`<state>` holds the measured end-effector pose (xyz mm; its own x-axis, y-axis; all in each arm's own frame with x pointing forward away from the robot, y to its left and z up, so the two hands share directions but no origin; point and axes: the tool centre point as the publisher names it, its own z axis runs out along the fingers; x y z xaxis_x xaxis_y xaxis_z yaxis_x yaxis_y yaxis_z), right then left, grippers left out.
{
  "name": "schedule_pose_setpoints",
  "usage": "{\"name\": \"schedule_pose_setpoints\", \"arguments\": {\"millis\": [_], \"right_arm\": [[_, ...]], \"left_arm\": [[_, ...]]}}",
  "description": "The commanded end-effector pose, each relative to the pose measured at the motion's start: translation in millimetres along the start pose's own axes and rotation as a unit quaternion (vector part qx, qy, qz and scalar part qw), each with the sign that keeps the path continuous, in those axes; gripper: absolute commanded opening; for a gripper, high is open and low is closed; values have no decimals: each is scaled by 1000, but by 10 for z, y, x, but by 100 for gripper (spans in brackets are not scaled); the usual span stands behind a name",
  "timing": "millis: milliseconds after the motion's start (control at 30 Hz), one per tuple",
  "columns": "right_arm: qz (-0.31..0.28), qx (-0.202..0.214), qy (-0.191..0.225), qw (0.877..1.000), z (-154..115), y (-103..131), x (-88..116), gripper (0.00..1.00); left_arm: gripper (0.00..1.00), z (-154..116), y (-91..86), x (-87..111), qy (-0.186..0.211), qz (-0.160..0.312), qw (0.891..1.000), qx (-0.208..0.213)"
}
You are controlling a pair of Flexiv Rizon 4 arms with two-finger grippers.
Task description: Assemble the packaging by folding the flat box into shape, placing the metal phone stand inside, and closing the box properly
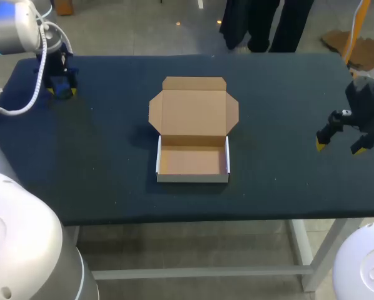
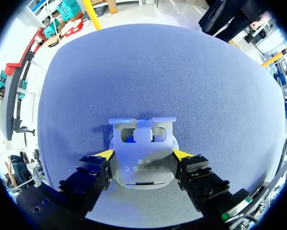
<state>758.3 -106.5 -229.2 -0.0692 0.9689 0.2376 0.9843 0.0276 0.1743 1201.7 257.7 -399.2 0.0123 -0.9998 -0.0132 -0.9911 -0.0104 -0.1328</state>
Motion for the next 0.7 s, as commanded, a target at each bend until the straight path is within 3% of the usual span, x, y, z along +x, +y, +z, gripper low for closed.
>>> {"name": "schedule_pose_setpoints", "arguments": {"millis": [33, 333, 700], "right_arm": [[0, 3, -1, 1000, -25, 1, 4, 100], [0, 3, -1, 1000, -25, 1, 4, 100], [0, 3, -1, 1000, -25, 1, 4, 100]], "left_arm": [[0, 37, -73, -8, -2, -2, 1000, -8], [0, -157, 40, -29, 6, 1, 1000, 10], [0, -527, 304, 11, -6, 21, 999, 34]]}}
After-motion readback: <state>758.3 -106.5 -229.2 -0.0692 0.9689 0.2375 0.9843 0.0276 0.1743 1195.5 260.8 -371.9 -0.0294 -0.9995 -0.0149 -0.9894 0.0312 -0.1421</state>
